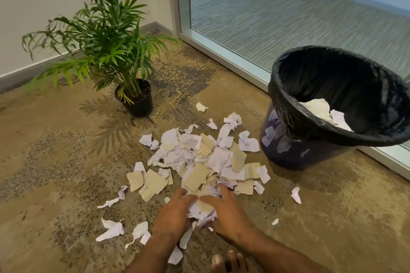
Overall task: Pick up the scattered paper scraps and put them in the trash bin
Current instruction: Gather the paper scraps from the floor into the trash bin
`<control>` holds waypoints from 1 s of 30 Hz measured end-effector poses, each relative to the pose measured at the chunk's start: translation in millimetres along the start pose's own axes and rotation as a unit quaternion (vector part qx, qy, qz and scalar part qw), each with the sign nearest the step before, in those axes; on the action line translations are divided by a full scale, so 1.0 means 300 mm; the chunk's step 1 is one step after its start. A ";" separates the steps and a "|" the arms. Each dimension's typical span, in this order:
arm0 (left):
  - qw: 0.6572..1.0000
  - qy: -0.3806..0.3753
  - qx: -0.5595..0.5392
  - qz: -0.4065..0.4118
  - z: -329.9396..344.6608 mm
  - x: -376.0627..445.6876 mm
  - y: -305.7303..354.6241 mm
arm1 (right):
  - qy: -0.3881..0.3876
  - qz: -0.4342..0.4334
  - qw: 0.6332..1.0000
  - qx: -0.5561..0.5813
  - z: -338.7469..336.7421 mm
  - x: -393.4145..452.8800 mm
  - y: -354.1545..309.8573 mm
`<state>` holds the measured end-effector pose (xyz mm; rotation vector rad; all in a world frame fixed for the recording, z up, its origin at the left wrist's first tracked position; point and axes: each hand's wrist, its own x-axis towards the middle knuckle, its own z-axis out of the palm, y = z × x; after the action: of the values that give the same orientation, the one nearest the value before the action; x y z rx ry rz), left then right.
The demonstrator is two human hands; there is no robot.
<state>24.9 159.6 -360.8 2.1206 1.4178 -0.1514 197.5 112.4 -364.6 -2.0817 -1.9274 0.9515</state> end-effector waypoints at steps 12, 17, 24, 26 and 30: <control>0.943 0.177 -0.282 -0.003 -0.183 -0.047 0.053 | 0.168 0.047 0.947 0.269 -0.209 -0.044 -0.011; 0.902 0.251 -0.350 0.038 -0.408 -0.063 0.157 | 0.235 0.012 0.910 0.342 -0.492 -0.147 -0.101; 0.821 0.292 -0.466 0.153 -0.763 -0.052 0.524 | 0.353 -0.118 0.780 0.502 -0.963 -0.335 -0.114; 0.811 0.279 -0.484 0.177 -0.825 -0.008 0.650 | 0.404 -0.130 0.803 0.419 -1.068 -0.347 -0.087; 0.813 0.283 -0.463 0.210 -0.866 0.141 0.871 | 0.452 -0.049 0.807 0.378 -1.255 -0.289 0.052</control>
<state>215.8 258.6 -58.7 1.5728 0.9165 1.1927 414.8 143.0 -46.0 -1.4747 -0.9138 0.4158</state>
